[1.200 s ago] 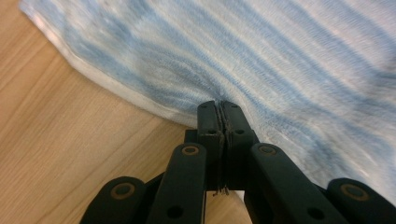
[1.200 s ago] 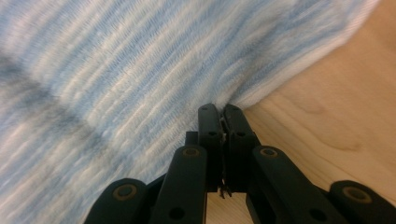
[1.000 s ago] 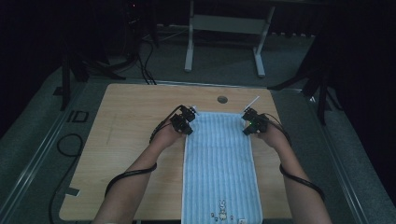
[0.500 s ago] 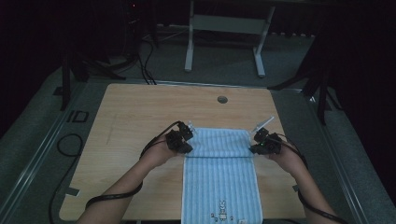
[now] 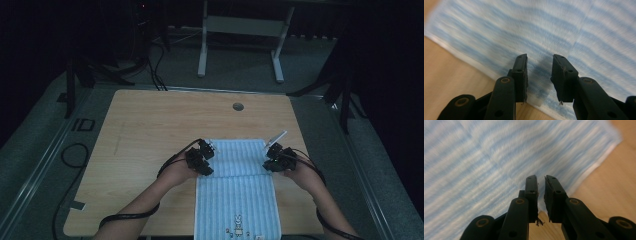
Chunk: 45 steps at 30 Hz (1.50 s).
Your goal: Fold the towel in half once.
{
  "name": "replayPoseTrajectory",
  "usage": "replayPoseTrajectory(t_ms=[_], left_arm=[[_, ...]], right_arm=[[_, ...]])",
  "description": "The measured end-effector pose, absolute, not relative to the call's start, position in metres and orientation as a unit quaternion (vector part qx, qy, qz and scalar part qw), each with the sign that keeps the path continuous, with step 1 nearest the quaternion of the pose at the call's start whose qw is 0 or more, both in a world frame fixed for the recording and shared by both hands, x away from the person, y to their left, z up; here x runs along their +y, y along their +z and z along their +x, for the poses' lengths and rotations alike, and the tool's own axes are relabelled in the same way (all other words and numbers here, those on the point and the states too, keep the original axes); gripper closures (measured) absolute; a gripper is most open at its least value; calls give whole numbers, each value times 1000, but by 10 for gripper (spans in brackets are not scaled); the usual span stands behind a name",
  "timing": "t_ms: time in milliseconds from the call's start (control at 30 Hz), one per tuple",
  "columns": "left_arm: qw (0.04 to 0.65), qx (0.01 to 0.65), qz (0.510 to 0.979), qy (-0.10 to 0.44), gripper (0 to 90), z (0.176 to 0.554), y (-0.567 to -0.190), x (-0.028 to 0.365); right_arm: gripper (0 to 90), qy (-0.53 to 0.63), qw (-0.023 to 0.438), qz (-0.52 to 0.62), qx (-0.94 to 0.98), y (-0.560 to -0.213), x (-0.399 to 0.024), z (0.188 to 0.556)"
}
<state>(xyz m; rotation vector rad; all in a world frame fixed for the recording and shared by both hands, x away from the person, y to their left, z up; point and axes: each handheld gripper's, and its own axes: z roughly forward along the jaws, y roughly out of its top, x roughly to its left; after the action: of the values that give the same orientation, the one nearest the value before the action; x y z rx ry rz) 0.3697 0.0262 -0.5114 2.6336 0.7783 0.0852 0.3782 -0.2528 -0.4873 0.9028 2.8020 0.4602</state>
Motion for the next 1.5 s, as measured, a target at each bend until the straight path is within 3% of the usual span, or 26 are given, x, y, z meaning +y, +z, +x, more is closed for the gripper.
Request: replayPoseTrajectory(t_ms=[167,1500], left_arm=[[188,287,939,26,656,377,-520,29],[166,342,924,48,649,411,-520,101]], right_arm=[[813,115,63,308,942,-516,-248,387],[807,120,35,294,948,-516,-171,434]])
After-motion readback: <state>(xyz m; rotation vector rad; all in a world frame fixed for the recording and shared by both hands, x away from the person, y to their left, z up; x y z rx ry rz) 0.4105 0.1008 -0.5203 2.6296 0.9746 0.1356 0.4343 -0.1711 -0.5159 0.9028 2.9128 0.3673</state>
